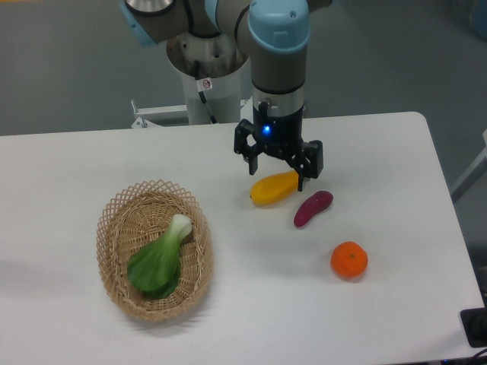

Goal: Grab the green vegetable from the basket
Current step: 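Move the open gripper over the wicker basket toward the bok choy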

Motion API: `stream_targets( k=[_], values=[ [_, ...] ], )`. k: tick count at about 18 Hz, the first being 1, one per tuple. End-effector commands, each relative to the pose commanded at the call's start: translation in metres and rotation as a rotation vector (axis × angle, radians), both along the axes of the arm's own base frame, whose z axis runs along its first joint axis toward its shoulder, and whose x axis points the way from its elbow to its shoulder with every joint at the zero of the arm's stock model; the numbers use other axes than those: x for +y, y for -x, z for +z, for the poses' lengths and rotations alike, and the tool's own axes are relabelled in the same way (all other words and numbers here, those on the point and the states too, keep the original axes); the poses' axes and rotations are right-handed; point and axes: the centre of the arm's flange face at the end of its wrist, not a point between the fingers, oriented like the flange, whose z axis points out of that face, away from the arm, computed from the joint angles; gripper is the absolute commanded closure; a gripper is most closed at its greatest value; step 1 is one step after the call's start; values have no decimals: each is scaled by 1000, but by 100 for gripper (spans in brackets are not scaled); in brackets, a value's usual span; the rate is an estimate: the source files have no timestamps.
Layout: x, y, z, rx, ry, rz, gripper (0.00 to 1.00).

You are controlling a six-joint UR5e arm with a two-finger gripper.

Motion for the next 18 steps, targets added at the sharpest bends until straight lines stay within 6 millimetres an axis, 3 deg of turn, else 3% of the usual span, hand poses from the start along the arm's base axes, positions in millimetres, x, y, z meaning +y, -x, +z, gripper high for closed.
stream_targets(
  k=[5,10,18],
  values=[
    [43,-34,-35,-22,-8,7,0],
    [71,-74,-64,-52,17,-17,0],
    [116,-131,-149,-72,51,-135,0]
  ],
)
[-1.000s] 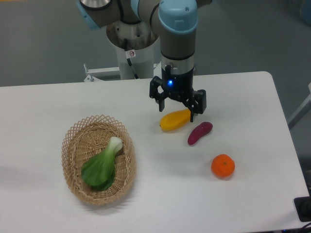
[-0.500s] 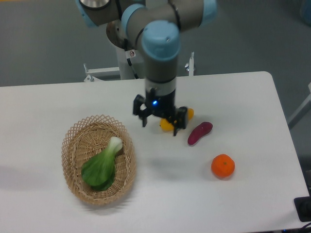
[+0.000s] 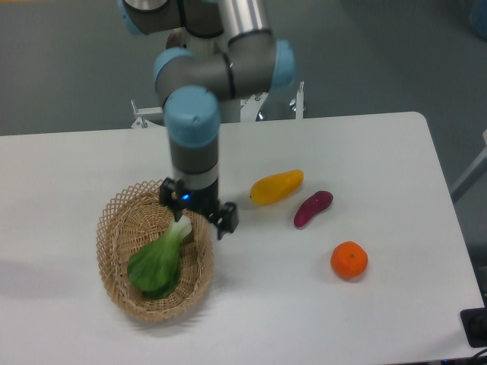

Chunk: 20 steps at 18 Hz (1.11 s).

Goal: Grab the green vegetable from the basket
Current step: 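Lower the gripper onto the bok choy leaves and close it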

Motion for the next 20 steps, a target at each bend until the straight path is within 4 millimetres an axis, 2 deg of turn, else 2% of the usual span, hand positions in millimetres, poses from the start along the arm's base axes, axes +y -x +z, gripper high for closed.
stream_targets(
  k=[6,11,13,17,20],
  values=[
    [1,-24,-20,-14,24,-34,0],
    [2,-24,-37,-12,49,-29,0],
    [3,-30,-45,-18,64,-36,0],
    [4,-26,-43,37,73,-22,0],
    [5,-23,-43,73,73,-12,41]
  ],
)
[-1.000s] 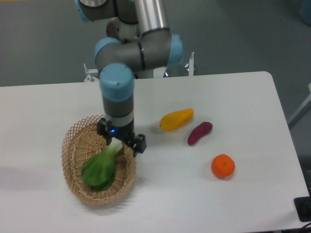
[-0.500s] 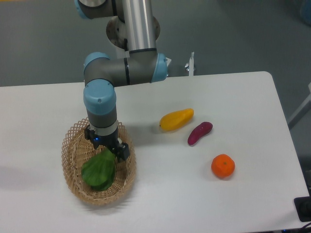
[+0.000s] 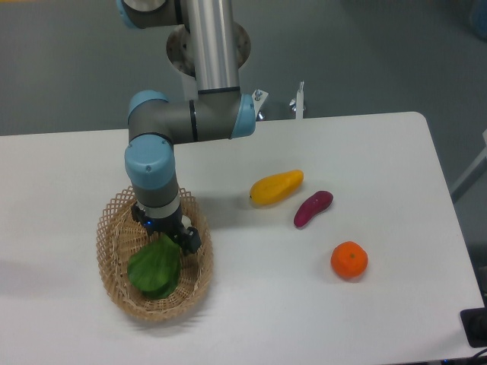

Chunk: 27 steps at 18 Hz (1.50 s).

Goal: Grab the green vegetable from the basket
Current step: 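Lower the gripper onto the bok choy leaves and close it, then lift the bok choy out of the basket and carry it away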

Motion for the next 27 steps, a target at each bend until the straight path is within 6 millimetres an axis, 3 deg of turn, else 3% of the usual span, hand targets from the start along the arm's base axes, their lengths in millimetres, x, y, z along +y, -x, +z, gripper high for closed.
stream_targets(
  k=[1,5,11,15,19,21,27],
  values=[
    [0,0,0,1,-1,0,53],
    [1,1,2,4,-6,-5,63],
    [4,2,20,19,-38,-10,64],
    [3,6,61,41,-109,-10,64],
    [9,25,123,75,-211,9,64],
    [5,48,148,98,-250,33,64],
    [-39,119,194,102,-266,32,64]
  ],
)
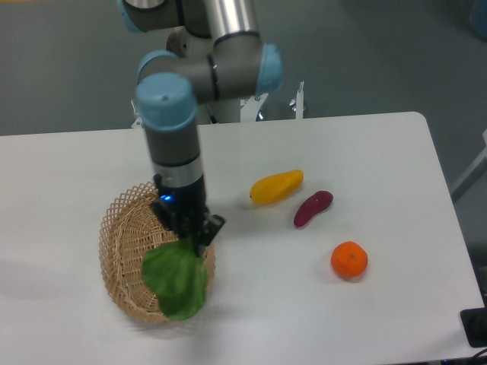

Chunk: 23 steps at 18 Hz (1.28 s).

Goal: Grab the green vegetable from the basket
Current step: 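Lift the bok choy out of the basket and carry it away, then hold the bok choy raised beside the yellow pepper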

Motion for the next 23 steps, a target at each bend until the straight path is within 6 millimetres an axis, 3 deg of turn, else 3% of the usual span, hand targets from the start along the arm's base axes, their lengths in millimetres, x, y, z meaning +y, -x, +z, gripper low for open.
stream_targets(
  k=[4,10,15,23],
  values=[
    [-42,48,3,3,66,-41,65],
    [-99,105,0,14,144,-121,65],
    [-110,115,-3,13,157,-128,65],
    [-109,113,-5,12,160,-133,65]
  ],
)
